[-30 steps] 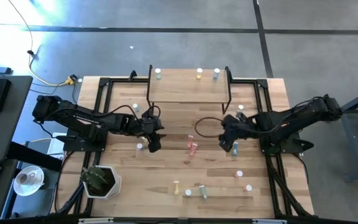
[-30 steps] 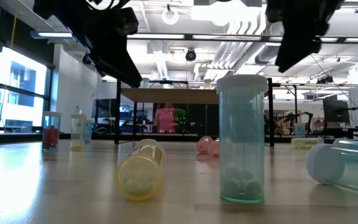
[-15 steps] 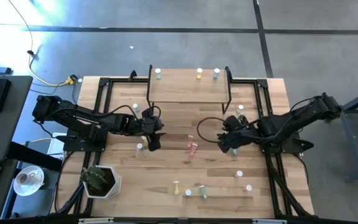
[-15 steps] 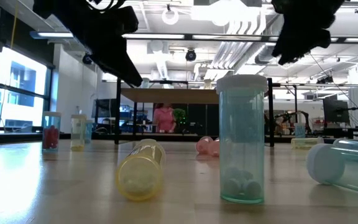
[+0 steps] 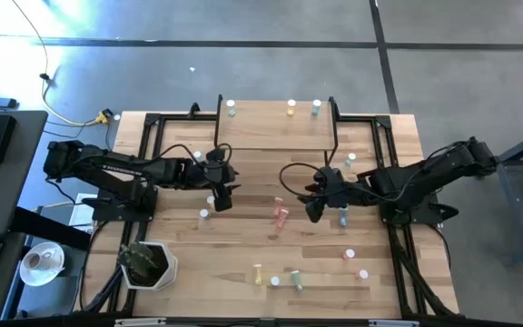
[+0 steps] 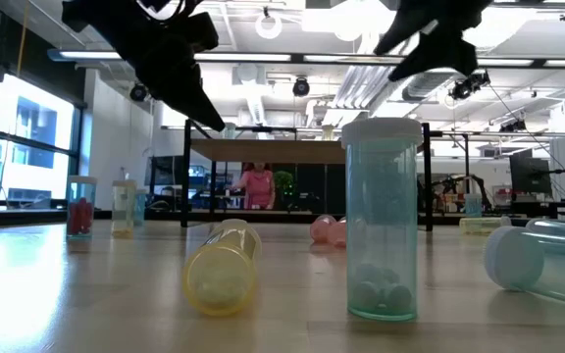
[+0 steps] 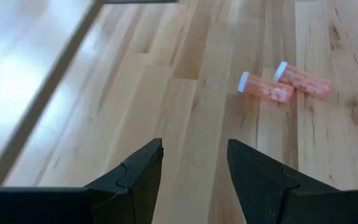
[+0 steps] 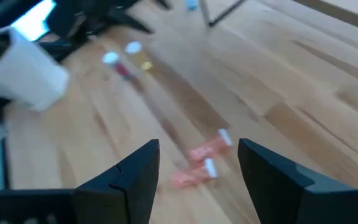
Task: Pick and place medicine bottles onto shelf by color
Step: Put the pink pill bottle on the shelf
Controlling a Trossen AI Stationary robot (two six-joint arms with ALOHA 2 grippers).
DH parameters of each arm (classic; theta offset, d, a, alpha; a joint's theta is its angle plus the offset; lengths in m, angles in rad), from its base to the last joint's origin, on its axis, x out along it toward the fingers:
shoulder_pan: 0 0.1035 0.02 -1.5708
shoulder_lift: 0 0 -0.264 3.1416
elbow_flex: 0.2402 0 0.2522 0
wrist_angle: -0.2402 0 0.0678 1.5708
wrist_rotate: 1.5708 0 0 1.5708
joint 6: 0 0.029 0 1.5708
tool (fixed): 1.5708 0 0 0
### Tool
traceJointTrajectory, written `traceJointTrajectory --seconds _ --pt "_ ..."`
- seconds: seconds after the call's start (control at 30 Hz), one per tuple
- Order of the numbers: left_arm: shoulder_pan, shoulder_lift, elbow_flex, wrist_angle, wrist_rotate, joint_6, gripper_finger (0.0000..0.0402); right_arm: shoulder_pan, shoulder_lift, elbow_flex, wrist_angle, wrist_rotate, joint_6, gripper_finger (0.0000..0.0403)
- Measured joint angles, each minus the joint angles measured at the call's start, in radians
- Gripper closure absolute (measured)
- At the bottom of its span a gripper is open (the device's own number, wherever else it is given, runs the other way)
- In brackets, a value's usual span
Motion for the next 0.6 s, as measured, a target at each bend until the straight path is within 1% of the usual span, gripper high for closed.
traceJointTrajectory --seconds 0.13,0.3,0.5,0.6 --pt "0.008 -0.030 0.001 0.001 0.000 0.001 0.0229 -0.005 0.001 0.003 0.050 -0.054 -0.026 0.0193" --pt "0.012 -0.046 0.001 0.001 0.001 0.001 0.0229 0.024 0.004 0.043 0.050 -0.078 -0.025 0.0192" --pt "0.012 -0.047 0.001 -0.001 0.001 0.001 0.0229 0.068 0.074 0.155 0.040 -0.079 -0.055 0.0193" --pt "0.012 -0.047 0.001 -0.017 0.001 0.005 0.0229 0.077 0.128 0.232 -0.025 -0.060 -0.035 0.0193"
